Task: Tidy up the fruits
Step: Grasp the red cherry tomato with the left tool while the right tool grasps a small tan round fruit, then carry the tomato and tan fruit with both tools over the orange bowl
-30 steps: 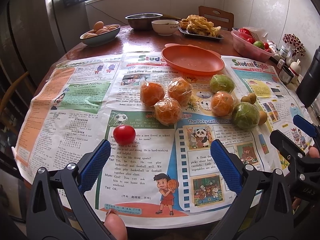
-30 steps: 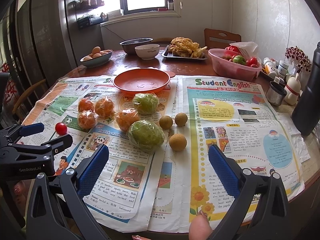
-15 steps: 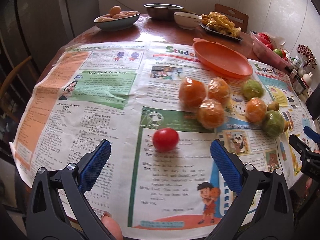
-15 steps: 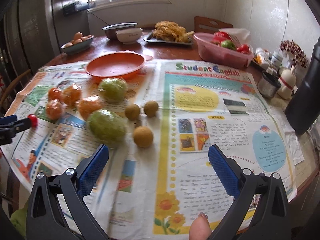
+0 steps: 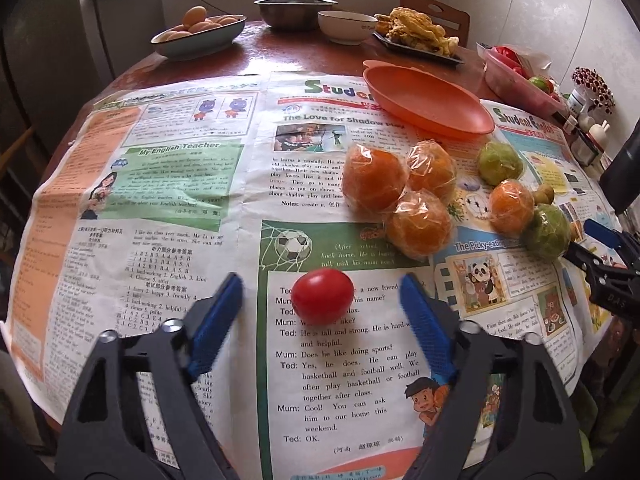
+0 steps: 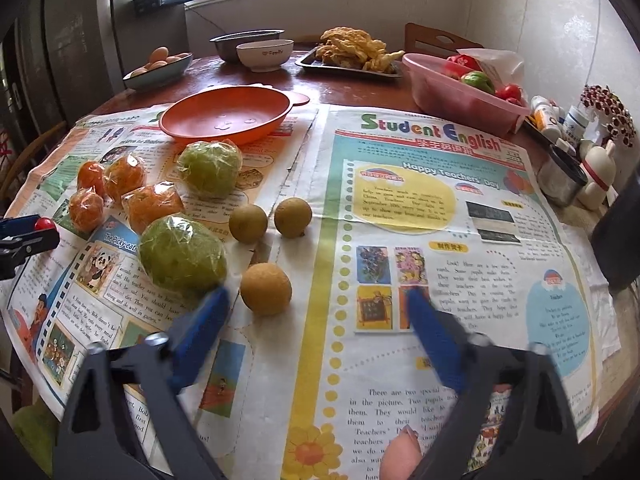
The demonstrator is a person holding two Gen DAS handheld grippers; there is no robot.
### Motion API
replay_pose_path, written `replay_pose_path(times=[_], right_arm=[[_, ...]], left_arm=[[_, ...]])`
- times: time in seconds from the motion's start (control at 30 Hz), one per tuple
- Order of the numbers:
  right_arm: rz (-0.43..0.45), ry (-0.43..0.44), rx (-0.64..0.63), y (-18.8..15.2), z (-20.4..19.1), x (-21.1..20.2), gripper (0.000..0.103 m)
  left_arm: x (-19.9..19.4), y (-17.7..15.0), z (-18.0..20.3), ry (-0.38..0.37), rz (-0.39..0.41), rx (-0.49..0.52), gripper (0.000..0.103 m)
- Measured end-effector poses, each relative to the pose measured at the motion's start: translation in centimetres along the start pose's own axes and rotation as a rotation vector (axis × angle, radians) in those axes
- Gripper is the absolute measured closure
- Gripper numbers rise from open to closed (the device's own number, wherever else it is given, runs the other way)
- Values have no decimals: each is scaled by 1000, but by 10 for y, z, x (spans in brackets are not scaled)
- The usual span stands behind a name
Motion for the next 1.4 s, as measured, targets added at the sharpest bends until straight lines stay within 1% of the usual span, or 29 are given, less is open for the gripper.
replay_pose_path(times=[0.03, 0.07, 0.1, 0.13, 0.17, 0.2, 0.23, 0.27, 0.3, 0.33, 0.4, 0.57, 0.67, 0.8, 0.93, 1.07, 1.2, 1.4], right_arm=[[-6, 7, 1, 0, -1, 2, 37], [-10, 17, -1, 1, -2, 3, 38], [-5, 27, -3, 2, -3, 4, 39], [-4, 33, -5, 2, -4, 3, 45], [2, 39, -7, 3, -5, 3, 49], [9, 46, -11, 3, -6, 2, 58], [12, 48, -13, 4, -7, 2, 67], [14, 49, -14, 5, -7, 1, 71], [15, 53, -15, 5, -8, 1, 79], [16, 56, -15, 5, -8, 0, 79], [21, 61, -17, 4, -8, 0, 79], [22, 70, -5, 4, -7, -1, 79], [24, 73, 15, 6, -2, -2, 79], [50, 78, 38, 15, 6, -10, 79], [77, 92, 53, 30, 11, -16, 79], [104, 114, 45, 53, 7, -20, 79], [125, 142, 23, 77, -2, -21, 79], [114, 182, -26, 104, -23, -7, 79]], left_arm=[[1, 1, 0, -6, -3, 0, 40], [2, 1, -1, -1, -4, 0, 41], [2, 2, 1, -3, 0, 6, 45], [2, 3, 2, -11, 0, 13, 48], [2, 3, 3, -20, -4, 15, 55], [3, 3, 4, -33, -4, 12, 59], [3, 3, 5, -38, -5, 14, 60], [4, 3, 5, -34, -7, 17, 66], [4, 3, 6, -30, -7, 20, 72], [5, 2, 7, -37, -8, 23, 73], [5, 2, 7, -43, -11, 23, 81], [5, 2, 8, -50, -14, 38, 82], [5, 2, 8, -56, -14, 28, 82], [-1, 10, 8, -51, -2, 34, 82], [-7, 28, 9, -56, 9, 44, 82], [-6, 51, 14, -61, 15, 74, 82], [4, 74, 19, -89, -1, 88, 82], [24, 107, 25, -122, -28, 96, 82]])
Point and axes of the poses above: each gripper's, at about its wrist camera, not at the fingertips, and x roughly the way its jaws point, z to its right, y to its top, the point moved 5 cm from there along x, roughly the way its jaws point, and after that the axes turned 15 degrees about -y, right-handed, at the moved point
